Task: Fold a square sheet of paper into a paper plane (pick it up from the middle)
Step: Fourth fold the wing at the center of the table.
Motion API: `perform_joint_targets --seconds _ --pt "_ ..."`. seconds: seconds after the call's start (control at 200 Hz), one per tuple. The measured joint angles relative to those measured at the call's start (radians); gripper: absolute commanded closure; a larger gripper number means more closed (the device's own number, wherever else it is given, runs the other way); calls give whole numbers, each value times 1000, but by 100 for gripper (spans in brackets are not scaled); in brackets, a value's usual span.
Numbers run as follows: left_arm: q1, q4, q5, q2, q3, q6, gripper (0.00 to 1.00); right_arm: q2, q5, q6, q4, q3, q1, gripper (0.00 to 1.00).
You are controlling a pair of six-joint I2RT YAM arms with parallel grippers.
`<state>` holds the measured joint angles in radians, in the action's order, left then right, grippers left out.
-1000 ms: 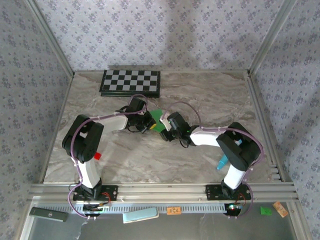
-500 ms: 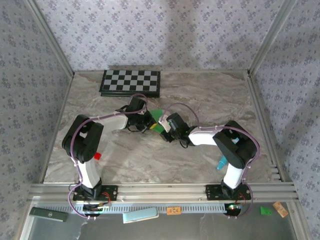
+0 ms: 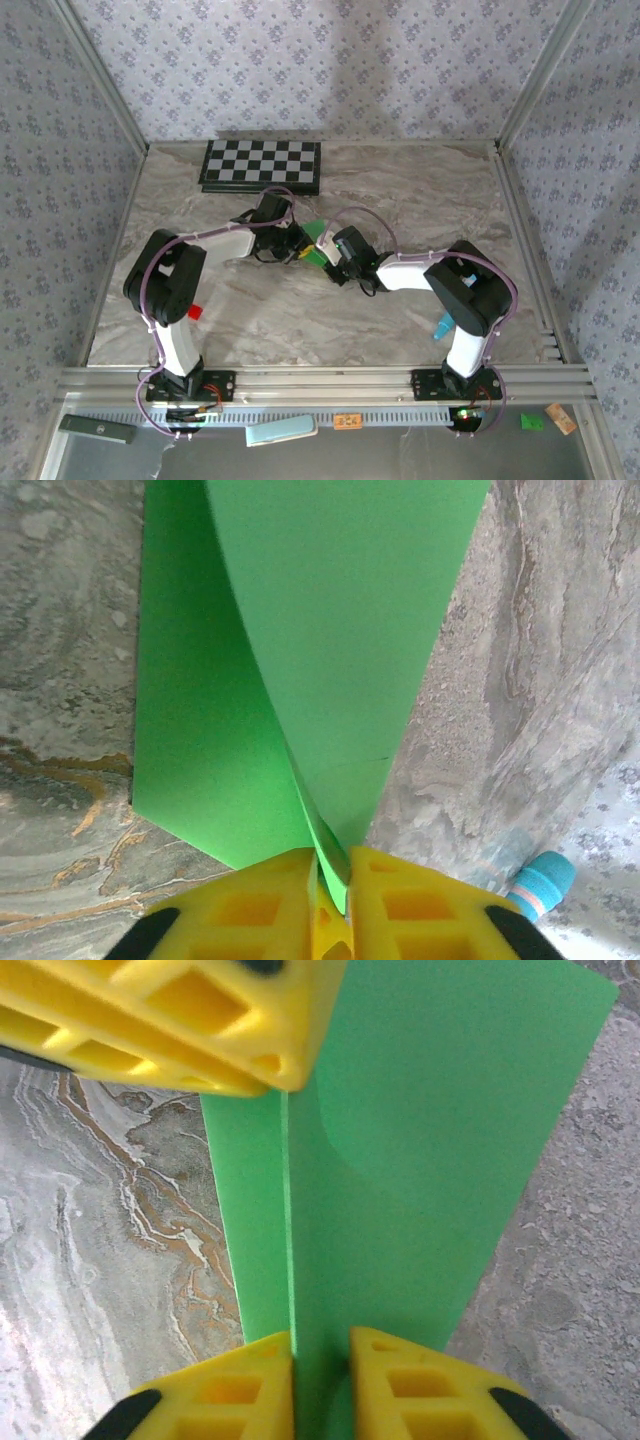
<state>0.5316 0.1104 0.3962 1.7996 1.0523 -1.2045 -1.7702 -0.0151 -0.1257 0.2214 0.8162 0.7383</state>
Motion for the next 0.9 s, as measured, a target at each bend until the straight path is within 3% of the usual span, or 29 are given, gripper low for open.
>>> perform_joint_targets --seconds 0.21,0.385,0.605,0.9 --pt "-75 -2 -19 -112 -28 6 70 0 -26 1 3 0 -10 85" --pt "-105 -41 -30 -182 -105 0 78 0 -53 1 18 0 -26 85" --pt "-84 -79 0 -113 -152 -21 84 0 -79 1 34 0 -33 85" --pt "-54 -102 30 6 -113 -20 85 0 -91 2 54 0 -34 85"
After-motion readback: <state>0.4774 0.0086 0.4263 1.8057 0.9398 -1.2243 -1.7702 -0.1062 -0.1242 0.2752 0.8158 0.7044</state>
